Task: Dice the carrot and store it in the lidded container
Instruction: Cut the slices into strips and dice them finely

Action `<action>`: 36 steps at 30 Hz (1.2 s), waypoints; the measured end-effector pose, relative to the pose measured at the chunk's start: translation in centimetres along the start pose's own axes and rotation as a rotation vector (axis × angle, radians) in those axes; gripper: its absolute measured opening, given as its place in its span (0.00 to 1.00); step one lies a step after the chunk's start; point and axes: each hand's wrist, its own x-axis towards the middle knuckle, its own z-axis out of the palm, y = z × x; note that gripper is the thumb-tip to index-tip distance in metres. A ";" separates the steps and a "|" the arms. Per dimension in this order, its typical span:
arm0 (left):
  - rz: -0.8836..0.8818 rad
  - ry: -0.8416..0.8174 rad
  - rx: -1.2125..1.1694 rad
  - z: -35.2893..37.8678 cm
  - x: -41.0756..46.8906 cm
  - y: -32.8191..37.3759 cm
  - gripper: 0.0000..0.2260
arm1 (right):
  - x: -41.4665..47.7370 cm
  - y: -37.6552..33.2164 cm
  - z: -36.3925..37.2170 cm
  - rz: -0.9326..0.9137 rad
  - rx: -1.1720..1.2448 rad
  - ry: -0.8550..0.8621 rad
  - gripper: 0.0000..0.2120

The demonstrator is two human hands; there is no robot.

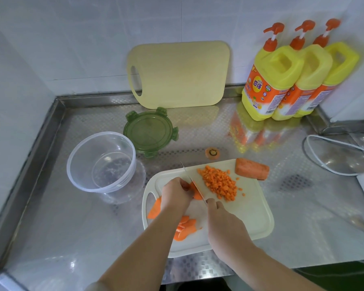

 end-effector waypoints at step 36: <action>-0.008 -0.019 -0.070 -0.1 -0.3 -0.3 0.05 | 0.5 0.2 1.1 -0.044 -0.022 0.078 0.23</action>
